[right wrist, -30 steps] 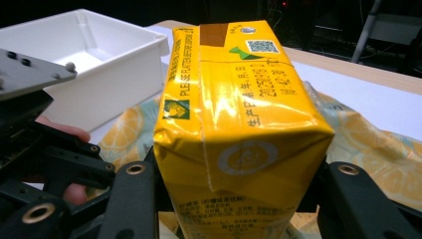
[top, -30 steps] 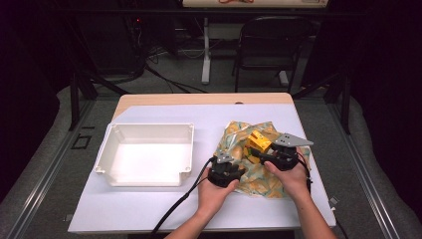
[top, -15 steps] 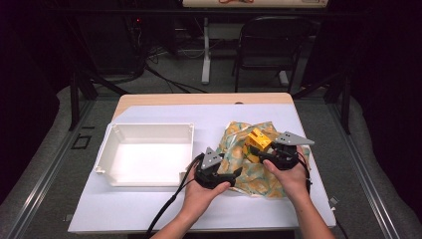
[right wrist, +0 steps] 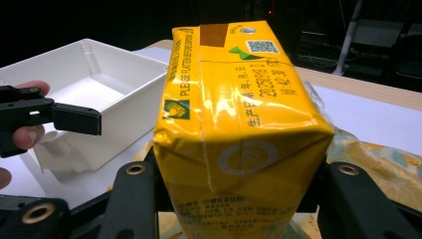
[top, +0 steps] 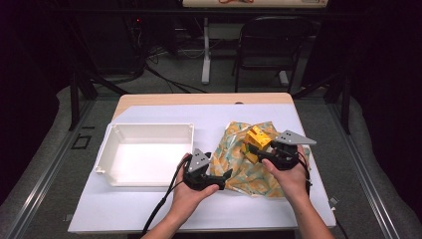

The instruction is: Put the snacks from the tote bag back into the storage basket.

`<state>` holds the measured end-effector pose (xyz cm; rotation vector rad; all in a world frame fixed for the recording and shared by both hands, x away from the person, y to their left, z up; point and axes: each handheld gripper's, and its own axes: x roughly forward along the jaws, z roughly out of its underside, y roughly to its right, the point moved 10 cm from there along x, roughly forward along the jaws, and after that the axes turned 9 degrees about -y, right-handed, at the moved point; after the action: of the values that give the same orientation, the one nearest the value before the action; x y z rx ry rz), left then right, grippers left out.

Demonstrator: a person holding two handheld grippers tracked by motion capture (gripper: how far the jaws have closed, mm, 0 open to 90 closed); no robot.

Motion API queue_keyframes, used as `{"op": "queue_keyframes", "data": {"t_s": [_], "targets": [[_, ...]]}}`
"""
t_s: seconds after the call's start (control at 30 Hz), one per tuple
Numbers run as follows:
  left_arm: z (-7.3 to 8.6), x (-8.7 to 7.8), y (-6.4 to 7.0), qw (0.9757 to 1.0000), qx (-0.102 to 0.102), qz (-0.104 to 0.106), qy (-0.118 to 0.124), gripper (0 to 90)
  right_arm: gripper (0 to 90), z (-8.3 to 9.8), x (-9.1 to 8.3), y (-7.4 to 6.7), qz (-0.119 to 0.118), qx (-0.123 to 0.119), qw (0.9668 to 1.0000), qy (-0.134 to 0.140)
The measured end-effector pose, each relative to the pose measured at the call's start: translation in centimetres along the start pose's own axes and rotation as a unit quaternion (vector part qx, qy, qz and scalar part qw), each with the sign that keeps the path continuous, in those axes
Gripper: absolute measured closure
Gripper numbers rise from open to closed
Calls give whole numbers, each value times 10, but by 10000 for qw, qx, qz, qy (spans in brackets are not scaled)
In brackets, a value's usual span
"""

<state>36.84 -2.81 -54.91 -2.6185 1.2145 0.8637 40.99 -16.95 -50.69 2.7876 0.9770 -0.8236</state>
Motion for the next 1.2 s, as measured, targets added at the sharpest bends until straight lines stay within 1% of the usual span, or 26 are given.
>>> {"op": "queue_keyframes", "data": {"t_s": [0.07, 0.1, 0.2, 0.27, 0.33, 0.37, 0.57, 0.7, 0.8, 1.0, 1.03, 1.07, 1.1, 1.2], "targets": [[0, -1, 2, 10000, 48, 41, -52, 54, 513, -1, -1, -4, -5, 7, 10000, 14], [0, -1, 3, 9999, 74, 26, -77, 36, 513, -1, -2, -6, -4, 13, 10000, 28], [0, -2, 4, 9999, 90, 21, -64, 3, 513, -3, -4, -13, -55, 4, 10000, 39], [0, -3, 4, 10000, 81, 29, -45, 2, 513, -4, -6, -16, -71, 22, 10000, 57], [-1, -4, 5, 9999, 93, 47, 3, 2, 513, -6, -7, -20, -154, 81, 9998, 61], [-2, -4, 6, 9999, 101, 47, 21, 2, 513, -6, -8, -22, -157, 83, 9998, 64], [-5, -8, 11, 9998, 173, 68, 102, 3, 513, -9, -7, -34, -223, 25, 9997, 73], [-7, -10, 14, 9996, 207, 107, 142, 3, 513, -10, -6, -41, -306, 15, 9995, 66], [-7, -10, 16, 9995, 258, 114, 146, 3, 513, -10, -6, -45, -368, 14, 9993, 54], [-7, -8, 20, 9993, 299, 146, 154, 4, 513, -11, -5, -56, -461, -15, 9989, 49], [-7, -8, 20, 9993, 305, 153, 154, 5, 513, -11, -5, -57, -472, -51, 9989, 15], [-7, -7, 20, 9994, 286, 48, 210, 5, 513, -11, -5, -59, -492, -48, 9988, 35], [-7, -7, 21, 9992, 310, 165, 164, 6, 513, -11, -4, -61, -504, -47, 9987, 40], [-6, -7, 22, 9991, 346, 163, 169, 10, 513, -11, -4, -66, -557, -58, 9984, 17]]}}
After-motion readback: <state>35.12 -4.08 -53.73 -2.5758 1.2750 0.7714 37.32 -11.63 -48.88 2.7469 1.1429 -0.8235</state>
